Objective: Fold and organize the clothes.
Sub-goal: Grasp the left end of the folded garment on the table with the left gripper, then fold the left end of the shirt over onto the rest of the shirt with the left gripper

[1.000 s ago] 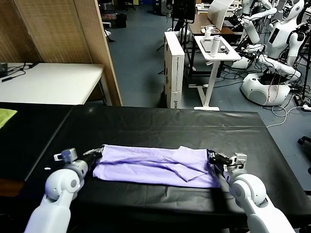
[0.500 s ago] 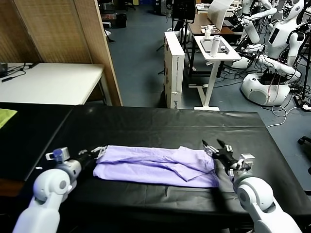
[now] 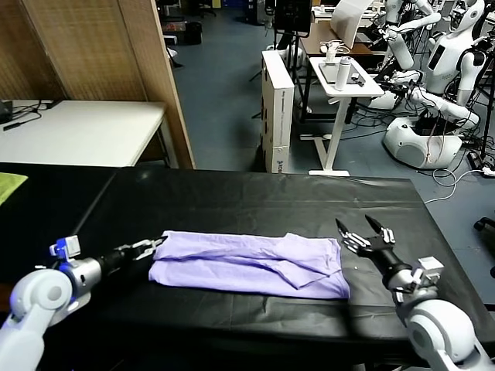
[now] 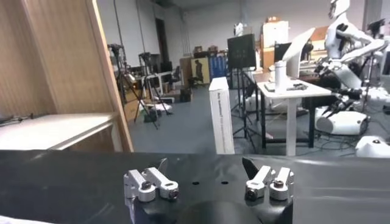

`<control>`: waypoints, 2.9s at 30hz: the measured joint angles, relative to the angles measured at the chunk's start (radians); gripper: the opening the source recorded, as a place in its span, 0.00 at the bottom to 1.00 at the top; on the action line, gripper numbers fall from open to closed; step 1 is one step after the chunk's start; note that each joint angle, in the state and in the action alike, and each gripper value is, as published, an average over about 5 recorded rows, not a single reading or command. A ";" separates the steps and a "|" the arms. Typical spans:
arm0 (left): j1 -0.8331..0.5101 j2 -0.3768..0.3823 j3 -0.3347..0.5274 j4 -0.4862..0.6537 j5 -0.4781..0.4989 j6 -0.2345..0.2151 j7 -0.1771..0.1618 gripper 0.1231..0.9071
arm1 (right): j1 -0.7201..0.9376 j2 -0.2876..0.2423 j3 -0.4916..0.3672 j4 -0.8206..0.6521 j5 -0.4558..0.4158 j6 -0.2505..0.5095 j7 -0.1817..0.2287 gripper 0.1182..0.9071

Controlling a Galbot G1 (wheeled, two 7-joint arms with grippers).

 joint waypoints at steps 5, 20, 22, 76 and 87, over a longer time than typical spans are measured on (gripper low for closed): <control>-0.009 0.048 0.030 0.039 -0.007 0.000 0.037 1.00 | -0.032 0.005 0.025 0.009 -0.001 0.001 -0.001 1.00; -0.019 0.048 0.073 0.067 -0.003 -0.001 0.040 1.00 | -0.058 0.017 0.036 0.015 -0.007 0.000 -0.001 1.00; -0.023 0.042 0.079 0.068 -0.001 -0.002 0.041 1.00 | -0.063 0.020 0.037 0.018 -0.008 -0.001 -0.001 1.00; 0.061 0.099 -0.023 0.033 0.165 0.001 -0.010 0.06 | 0.014 0.081 -0.043 -0.005 -0.069 0.005 0.010 1.00; 0.168 0.136 -0.165 -0.013 0.416 -0.074 -0.041 0.06 | 0.015 0.088 -0.053 -0.025 -0.097 0.030 0.007 1.00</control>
